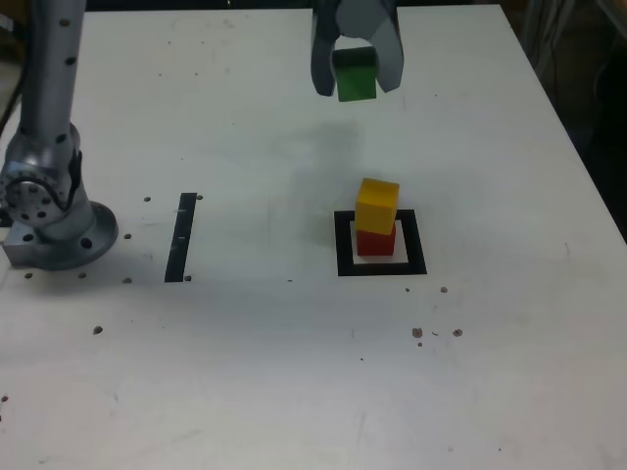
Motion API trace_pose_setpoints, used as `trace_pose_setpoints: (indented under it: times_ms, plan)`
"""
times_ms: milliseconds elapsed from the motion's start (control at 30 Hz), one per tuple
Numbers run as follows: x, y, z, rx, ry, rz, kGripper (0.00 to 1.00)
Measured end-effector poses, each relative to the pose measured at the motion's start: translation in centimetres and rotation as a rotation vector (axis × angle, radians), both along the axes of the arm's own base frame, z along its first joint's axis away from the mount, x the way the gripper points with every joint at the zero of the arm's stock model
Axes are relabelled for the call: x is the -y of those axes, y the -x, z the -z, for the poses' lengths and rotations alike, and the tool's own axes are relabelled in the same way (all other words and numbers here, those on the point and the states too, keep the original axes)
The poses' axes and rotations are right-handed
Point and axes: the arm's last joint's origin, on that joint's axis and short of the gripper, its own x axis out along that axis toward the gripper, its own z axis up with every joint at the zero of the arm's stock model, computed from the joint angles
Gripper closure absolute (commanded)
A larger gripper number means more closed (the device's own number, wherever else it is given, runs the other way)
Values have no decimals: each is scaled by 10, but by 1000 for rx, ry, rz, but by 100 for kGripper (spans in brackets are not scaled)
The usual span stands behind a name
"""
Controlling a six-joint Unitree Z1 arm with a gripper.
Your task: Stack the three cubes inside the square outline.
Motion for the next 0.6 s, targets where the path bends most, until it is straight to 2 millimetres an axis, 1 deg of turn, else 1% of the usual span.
trace_pose_setpoints:
  times_ms: [167, 367, 533, 600]
  plan:
    - [24, -4, 9, -26, -8, 20, 85]
    - [38, -18, 27, -52, -9, 28, 85]
    - [47, -24, 29, -38, 3, 28, 85]
    - [50, -27, 34, -44, 13, 27, 85]
